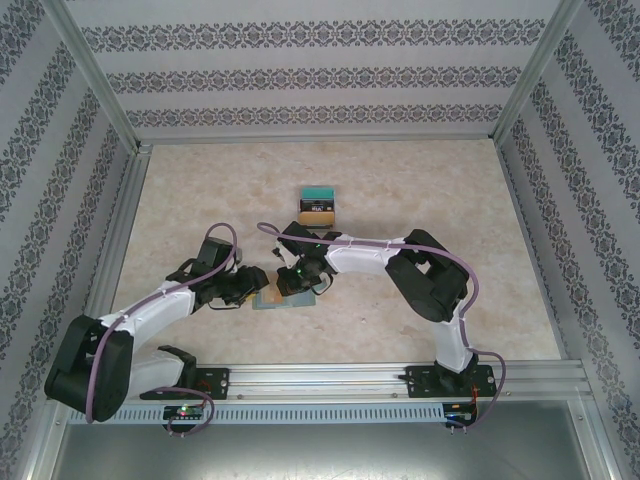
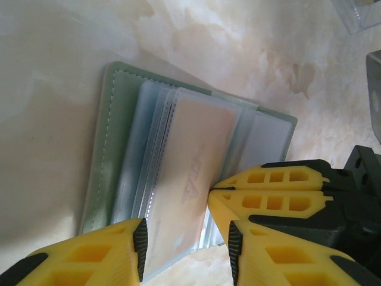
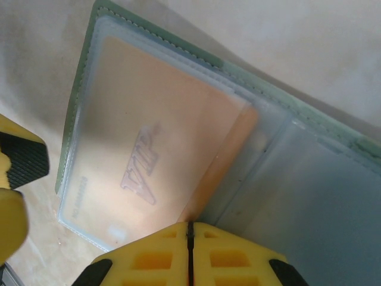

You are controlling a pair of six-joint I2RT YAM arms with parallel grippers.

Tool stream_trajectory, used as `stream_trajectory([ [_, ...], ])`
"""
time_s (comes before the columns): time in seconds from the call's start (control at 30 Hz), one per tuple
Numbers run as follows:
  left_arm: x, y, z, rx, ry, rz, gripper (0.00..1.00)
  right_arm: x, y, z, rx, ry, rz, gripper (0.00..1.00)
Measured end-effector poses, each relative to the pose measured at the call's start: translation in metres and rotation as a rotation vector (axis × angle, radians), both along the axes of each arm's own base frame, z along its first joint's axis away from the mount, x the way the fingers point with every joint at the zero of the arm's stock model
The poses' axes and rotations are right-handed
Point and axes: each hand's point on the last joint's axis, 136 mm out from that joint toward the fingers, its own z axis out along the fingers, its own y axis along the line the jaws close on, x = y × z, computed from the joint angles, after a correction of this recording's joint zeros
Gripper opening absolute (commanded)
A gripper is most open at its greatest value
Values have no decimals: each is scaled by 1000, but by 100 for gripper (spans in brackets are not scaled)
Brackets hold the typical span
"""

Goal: Take the credit cards out of the card holder

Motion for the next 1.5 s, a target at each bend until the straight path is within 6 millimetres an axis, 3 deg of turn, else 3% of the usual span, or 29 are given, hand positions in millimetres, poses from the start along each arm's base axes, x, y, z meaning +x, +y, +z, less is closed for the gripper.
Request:
stream_trajectory([
  [1.5,2,-3,-9,-6,19,-8,40,0,0,0,1,3,1,11],
])
